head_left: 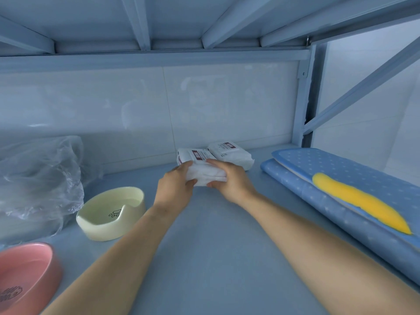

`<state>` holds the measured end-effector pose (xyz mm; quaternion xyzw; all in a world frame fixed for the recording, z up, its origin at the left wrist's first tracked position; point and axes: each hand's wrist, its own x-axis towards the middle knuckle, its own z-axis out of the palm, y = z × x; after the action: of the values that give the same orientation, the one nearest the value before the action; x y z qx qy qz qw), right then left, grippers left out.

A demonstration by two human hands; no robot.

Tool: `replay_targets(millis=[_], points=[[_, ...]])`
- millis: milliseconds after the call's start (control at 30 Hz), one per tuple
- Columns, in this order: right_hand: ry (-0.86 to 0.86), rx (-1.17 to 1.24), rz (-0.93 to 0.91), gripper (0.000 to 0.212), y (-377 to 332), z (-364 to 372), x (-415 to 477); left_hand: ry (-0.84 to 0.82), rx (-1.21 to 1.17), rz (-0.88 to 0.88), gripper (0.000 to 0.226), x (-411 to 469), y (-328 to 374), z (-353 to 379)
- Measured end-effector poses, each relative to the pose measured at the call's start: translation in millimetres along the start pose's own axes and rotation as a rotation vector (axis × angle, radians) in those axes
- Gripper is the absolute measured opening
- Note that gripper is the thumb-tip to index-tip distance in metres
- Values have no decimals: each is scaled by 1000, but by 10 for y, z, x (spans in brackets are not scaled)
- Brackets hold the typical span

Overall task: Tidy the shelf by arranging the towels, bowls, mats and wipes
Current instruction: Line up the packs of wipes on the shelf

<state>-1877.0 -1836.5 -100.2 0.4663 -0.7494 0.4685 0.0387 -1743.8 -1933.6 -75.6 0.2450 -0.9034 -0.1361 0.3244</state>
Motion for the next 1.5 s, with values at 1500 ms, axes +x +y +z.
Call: replay_targets(millis=[1500], points=[[116,-225,-195,67,23,-85,-21,-256,-282,-248,92,176,175,424]])
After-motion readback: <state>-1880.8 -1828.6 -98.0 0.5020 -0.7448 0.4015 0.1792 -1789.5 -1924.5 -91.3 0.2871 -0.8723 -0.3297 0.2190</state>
